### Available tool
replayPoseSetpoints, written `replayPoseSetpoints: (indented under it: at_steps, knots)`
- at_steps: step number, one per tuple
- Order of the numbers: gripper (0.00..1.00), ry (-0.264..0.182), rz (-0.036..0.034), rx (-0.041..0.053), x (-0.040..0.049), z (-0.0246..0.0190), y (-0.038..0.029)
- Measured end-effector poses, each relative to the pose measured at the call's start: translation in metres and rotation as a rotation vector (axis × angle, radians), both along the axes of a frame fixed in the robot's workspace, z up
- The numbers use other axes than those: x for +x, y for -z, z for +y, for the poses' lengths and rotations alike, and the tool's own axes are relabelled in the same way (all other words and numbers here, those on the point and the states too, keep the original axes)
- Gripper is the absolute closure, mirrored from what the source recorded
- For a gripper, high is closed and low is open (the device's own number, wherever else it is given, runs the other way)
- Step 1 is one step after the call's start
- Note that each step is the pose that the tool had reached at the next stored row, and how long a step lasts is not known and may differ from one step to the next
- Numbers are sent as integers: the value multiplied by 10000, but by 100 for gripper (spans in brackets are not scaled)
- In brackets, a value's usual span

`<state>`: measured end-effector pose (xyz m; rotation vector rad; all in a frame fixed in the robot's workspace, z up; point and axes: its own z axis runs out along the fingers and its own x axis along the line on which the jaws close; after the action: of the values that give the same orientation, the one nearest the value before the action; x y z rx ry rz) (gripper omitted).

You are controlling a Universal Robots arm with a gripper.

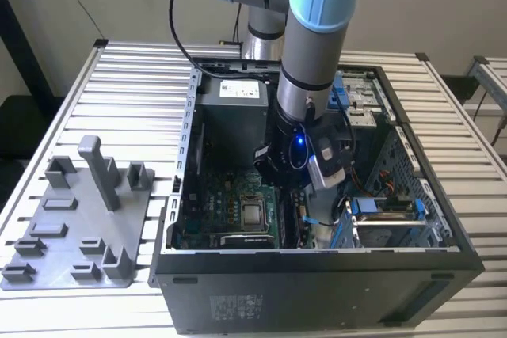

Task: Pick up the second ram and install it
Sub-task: 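Insert the second ram into the second slot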

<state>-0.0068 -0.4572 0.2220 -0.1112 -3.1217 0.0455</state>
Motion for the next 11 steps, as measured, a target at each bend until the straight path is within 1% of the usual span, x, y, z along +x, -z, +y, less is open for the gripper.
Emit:
replayPoseSetpoints:
  at_steps: [6,11]
  knots:
    - [86,-50,0,1,-1,0,0]
    - [86,-179,1,1,4,0,1]
